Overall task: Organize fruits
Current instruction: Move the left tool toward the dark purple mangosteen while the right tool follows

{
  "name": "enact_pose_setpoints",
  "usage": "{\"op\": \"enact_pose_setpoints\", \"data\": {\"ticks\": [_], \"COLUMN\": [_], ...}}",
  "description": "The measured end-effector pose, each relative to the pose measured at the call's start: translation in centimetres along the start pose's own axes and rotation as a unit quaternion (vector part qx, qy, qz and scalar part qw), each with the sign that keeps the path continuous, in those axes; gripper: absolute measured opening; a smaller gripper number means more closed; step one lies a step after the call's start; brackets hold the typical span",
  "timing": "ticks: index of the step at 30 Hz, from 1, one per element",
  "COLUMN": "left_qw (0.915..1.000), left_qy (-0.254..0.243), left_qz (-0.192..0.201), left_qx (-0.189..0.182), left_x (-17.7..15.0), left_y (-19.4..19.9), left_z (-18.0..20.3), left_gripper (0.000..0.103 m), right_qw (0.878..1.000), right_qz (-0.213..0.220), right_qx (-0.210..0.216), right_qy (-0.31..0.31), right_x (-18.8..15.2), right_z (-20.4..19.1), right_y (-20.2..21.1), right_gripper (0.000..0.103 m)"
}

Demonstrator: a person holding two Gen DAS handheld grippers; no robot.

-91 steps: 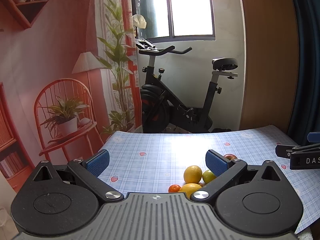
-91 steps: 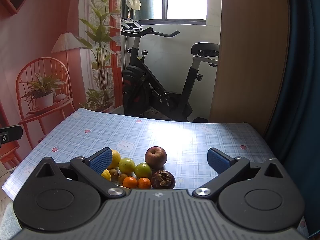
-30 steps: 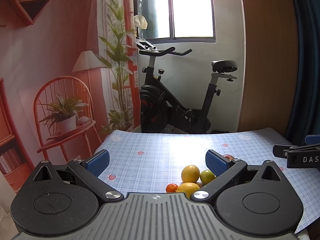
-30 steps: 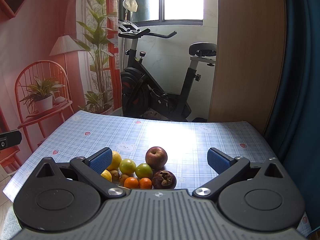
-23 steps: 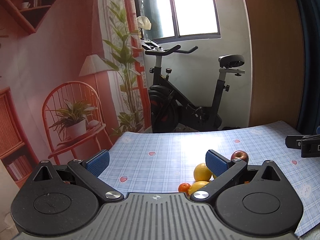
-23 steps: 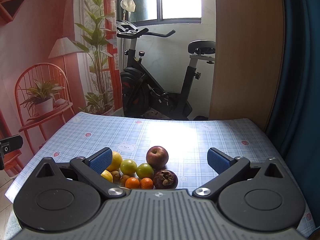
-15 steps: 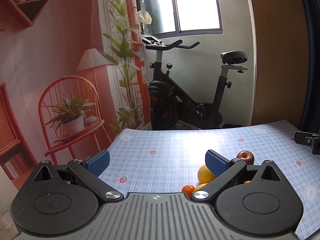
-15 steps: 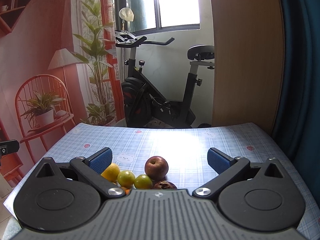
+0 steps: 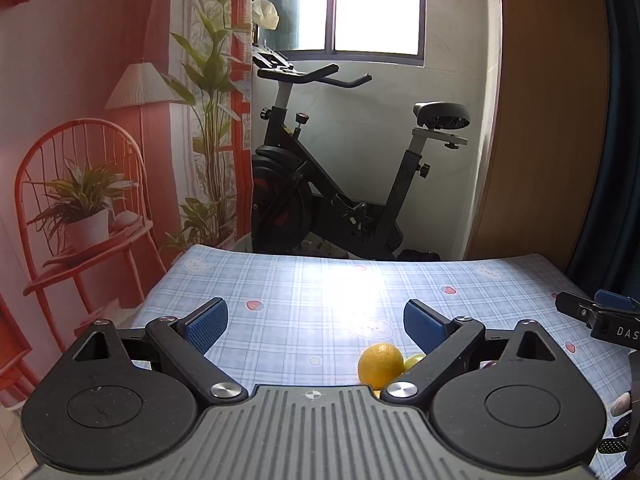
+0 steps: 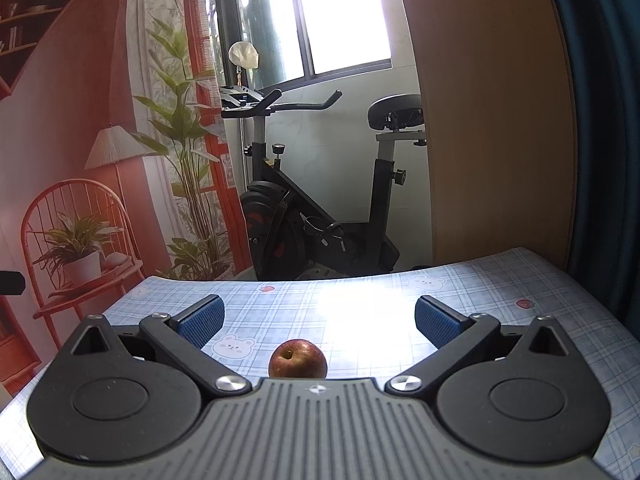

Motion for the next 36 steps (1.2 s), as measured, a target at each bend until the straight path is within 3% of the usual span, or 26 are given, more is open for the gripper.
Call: {"op": "enact_pose_setpoints", "data": {"ticks": [7, 9, 10, 14, 23, 25, 27, 36], "left_qw": [0.9986, 0.9989, 0.999, 0.9993, 0.9983, 0.998, 0.9978, 0.9926], "left_qy": [0.011, 0.006, 0.003, 0.01, -0.027, -0.03, -0.031, -0.062], "left_qz": [-0.041, -0.038, -0.038, -0.014, -0.022, -0.025, -0.027, -0.053], "left_qx": [-0.032, -0.027, -0.023, -0.033, -0.045, -0.049, -0.051, -0.09], "left_x": [-1.9, -2.1, -2.1, -1.5, 0.3, 0.5, 0.6, -0.3], "left_y": [-2.6, -2.7, -2.9, -3.1, -5.0, -5.6, -6.2, -9.5], "left_z": [-0.3, -0.2, -0.2, 0.1, 2.5, 3.1, 3.4, 6.9], "left_gripper": [0.08, 0.064, 0.063, 0.063, 0.064, 0.066, 0.075, 0.078], "right_qw": [0.999, 0.998, 0.998, 0.997, 0.994, 0.993, 0.993, 0.986], "right_qz": [-0.031, -0.038, -0.042, -0.052, -0.069, -0.082, -0.095, -0.132], "right_qx": [-0.007, -0.005, -0.003, -0.007, -0.015, -0.012, -0.001, 0.011], "right_qy": [0.031, 0.039, 0.044, 0.056, 0.081, 0.081, 0.069, 0.103], "right_x": [-1.2, -1.4, -1.6, -2.1, -2.9, -3.6, -4.3, -8.0], "right_z": [0.4, 0.2, 0.2, 0.0, 1.4, 1.8, 2.1, 2.4], "right_y": [-1.1, -1.3, -1.4, -1.8, -2.3, -2.5, -2.8, -3.4], "right_gripper": [0.103, 0.103, 0.103, 0.103, 0.103, 0.102, 0.102, 0.102]}}
Point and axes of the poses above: each gripper's, at about its wrist camera, not at the fingertips, and y roughly against the way its jaws point, z to its right, x to its top, the point moved 7 cm from there along -y, roughly the way its jaws point, and after that the axes turned 4 degrees about x, right-handed, at the moved point
